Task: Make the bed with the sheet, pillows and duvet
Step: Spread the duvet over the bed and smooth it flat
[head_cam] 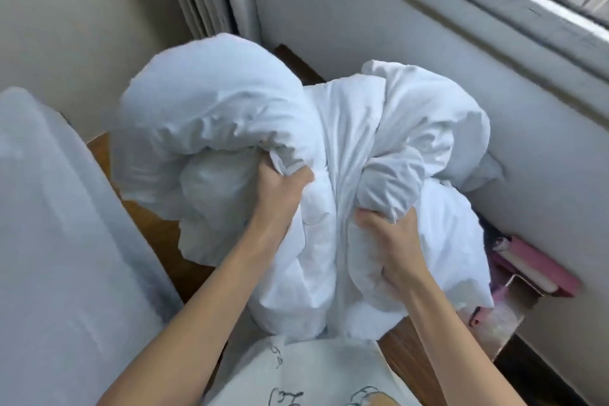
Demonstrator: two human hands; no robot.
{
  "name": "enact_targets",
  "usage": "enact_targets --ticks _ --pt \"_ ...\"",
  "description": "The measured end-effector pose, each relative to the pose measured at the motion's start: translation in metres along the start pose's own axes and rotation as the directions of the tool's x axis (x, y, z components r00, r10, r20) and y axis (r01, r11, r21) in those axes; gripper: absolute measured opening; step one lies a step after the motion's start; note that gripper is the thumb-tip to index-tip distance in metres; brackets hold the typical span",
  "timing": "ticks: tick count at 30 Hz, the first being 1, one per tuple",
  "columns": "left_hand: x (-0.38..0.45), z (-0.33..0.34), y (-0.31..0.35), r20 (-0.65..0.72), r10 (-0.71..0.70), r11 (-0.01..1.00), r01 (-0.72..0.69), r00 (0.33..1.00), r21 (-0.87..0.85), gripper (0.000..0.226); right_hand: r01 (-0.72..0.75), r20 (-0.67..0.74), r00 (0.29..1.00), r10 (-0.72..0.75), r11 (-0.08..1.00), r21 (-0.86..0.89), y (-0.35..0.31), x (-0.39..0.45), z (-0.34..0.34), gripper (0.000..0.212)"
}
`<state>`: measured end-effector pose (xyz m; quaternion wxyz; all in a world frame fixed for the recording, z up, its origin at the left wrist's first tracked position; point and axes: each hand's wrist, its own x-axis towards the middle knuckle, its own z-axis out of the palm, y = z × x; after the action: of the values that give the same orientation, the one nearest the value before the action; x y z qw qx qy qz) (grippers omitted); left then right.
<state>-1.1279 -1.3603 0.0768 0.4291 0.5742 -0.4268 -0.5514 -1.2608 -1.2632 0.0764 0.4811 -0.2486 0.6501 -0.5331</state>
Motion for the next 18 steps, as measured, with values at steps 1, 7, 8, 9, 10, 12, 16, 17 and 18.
enact_targets --ticks 1,7,8,9,10,12,16,17,18 --pt "-0.014 -0.008 0.012 -0.047 0.019 1.000 -0.020 0.999 -0.013 0.030 0.035 0.060 0.998 -0.035 0.999 -0.005 -0.007 -0.009 0.005 0.021" --pt "-0.075 -0.086 0.072 -0.301 0.202 0.976 -0.215 0.932 -0.013 0.051 0.213 0.394 0.894 -0.215 0.976 0.049 -0.050 -0.047 0.066 0.027" --pt "-0.081 -0.101 0.081 -0.335 0.224 0.971 -0.240 0.915 -0.006 0.046 0.225 0.440 0.868 -0.232 0.972 0.069 -0.058 -0.053 0.081 0.028" --pt "-0.086 -0.115 0.090 -0.371 0.244 0.965 -0.264 0.896 -0.004 0.039 0.232 0.480 0.842 -0.248 0.968 0.093 -0.063 -0.057 0.097 0.029" --pt "-0.089 -0.132 0.099 -0.415 0.257 0.959 -0.284 0.873 -0.005 0.034 0.234 0.512 0.819 -0.259 0.966 0.114 -0.069 -0.062 0.114 0.032" --pt "-0.092 -0.167 0.117 -0.499 0.270 0.951 -0.308 0.823 0.006 0.034 0.234 0.567 0.774 -0.281 0.960 0.156 -0.083 -0.072 0.151 0.044" --pt "-0.093 -0.249 0.149 -0.620 0.317 0.926 -0.376 0.718 0.038 0.046 0.219 0.672 0.668 -0.320 0.947 0.233 -0.107 -0.095 0.241 0.050" --pt "-0.093 -0.271 0.158 -0.647 0.331 0.918 -0.394 0.687 0.051 0.045 0.213 0.699 0.634 -0.330 0.944 0.252 -0.112 -0.102 0.266 0.050" --pt "-0.093 -0.294 0.166 -0.669 0.345 0.910 -0.410 0.659 0.065 0.044 0.201 0.725 0.600 -0.339 0.941 0.273 -0.117 -0.110 0.290 0.050"
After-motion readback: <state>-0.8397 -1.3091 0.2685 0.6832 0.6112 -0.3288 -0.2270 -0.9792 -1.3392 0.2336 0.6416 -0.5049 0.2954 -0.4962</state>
